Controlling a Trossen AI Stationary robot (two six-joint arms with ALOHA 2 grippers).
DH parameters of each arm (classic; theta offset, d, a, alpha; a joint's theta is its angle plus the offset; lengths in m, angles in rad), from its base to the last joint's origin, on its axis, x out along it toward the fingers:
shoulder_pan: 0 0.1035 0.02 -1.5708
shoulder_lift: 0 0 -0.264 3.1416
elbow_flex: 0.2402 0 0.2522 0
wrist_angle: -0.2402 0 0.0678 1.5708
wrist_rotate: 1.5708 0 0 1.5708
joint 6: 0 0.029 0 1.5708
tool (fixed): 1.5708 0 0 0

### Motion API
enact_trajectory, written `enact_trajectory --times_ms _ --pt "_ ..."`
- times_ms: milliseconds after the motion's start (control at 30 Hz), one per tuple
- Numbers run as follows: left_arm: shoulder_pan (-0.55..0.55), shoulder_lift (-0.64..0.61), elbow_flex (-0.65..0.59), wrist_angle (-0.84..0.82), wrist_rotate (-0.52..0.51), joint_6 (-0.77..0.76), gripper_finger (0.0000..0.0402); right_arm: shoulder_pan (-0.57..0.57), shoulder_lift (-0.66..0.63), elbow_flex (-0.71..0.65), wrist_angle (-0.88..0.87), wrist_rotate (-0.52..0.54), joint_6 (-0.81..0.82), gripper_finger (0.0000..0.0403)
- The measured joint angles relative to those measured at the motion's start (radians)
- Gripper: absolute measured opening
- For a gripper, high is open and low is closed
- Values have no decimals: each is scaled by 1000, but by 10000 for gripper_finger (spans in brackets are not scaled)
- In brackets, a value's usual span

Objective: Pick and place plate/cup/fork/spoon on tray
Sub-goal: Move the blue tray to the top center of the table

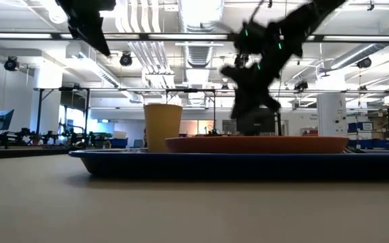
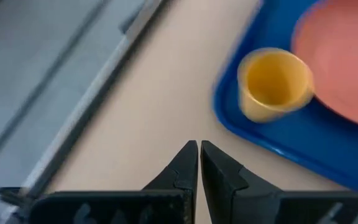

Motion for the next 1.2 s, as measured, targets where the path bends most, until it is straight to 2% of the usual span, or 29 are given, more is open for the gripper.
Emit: enact_trajectory --times_ms 167,300,433,633,900,1033,1200 --pt "-167 27 -32 8 15 -66 0 72 -52 199 -136 43 -91 8" --pt "-323 73 -115 145 20 -168 0 166 -74 363 -275 148 -146 8" --pt "-421 145 -216 302 23 -265 0 275 -77 498 -429 279 -173 8" --pt "-486 261 -297 431 23 -385 0 441 -77 609 -564 430 -159 8" --pt "-513 463 -289 700 23 -391 0 610 -77 665 -601 558 -157 8" --pt "-513 545 -276 693 24 -391 0 655 -77 692 -631 617 -157 8" --pt "-512 598 -277 672 32 -393 0 683 -77 715 -663 643 -139 8"
